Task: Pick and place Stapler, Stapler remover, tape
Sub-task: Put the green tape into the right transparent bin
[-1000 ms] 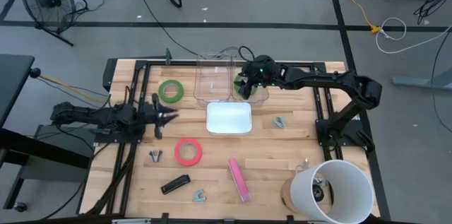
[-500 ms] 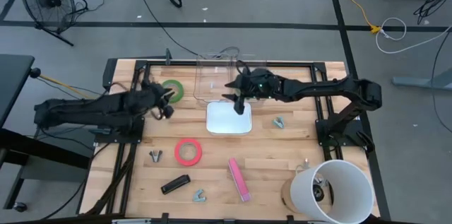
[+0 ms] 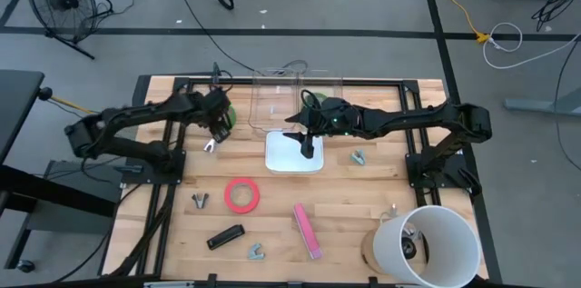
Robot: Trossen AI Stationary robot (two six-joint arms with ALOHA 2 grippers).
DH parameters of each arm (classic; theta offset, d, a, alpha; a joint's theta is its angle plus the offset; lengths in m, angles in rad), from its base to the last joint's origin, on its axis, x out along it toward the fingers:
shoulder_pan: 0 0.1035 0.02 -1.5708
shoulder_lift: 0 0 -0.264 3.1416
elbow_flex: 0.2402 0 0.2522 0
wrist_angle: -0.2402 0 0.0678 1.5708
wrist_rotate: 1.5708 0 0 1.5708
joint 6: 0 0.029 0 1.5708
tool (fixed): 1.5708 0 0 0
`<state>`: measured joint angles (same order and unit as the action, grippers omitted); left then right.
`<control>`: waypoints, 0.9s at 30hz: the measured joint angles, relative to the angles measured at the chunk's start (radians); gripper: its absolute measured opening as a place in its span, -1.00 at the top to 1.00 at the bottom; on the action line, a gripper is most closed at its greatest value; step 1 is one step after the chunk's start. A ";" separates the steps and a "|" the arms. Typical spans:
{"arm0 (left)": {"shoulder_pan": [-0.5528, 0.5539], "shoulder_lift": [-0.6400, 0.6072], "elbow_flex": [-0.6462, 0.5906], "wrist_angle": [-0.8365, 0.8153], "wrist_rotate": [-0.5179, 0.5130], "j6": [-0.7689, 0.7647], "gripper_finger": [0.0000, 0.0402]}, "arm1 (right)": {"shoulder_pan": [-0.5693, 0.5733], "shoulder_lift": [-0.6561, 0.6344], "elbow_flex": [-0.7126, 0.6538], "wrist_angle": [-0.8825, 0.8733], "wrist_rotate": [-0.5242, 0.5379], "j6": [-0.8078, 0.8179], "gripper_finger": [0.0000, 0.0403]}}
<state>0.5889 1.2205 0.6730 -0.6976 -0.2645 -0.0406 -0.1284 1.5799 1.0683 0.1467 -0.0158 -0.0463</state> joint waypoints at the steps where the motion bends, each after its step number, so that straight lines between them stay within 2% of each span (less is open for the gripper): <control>1: 0.007 0.021 0.004 -0.001 0.000 0.000 -0.04 | 0.002 0.000 0.000 0.001 0.000 -0.001 -0.04; 9: 0.025 0.115 0.012 0.043 0.060 0.001 -0.22 | 0.002 0.000 0.000 0.011 0.000 -0.001 -0.04; 21: 0.025 0.253 0.013 0.107 0.052 0.036 -0.23 | 0.002 0.000 -0.001 0.018 0.000 -0.001 -0.04; 24: 0.026 0.283 0.015 0.112 0.074 0.046 -0.17 | 0.002 0.000 -0.001 0.017 0.000 -0.001 -0.04; 27: 0.028 0.297 0.018 0.109 0.123 0.053 0.08 | 0.001 0.000 -0.001 0.017 0.000 -0.001 -0.04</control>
<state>0.6174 1.5173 0.6914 -0.5884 -0.1414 0.0124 -0.1272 1.5803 1.0676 0.1640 -0.0156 -0.0471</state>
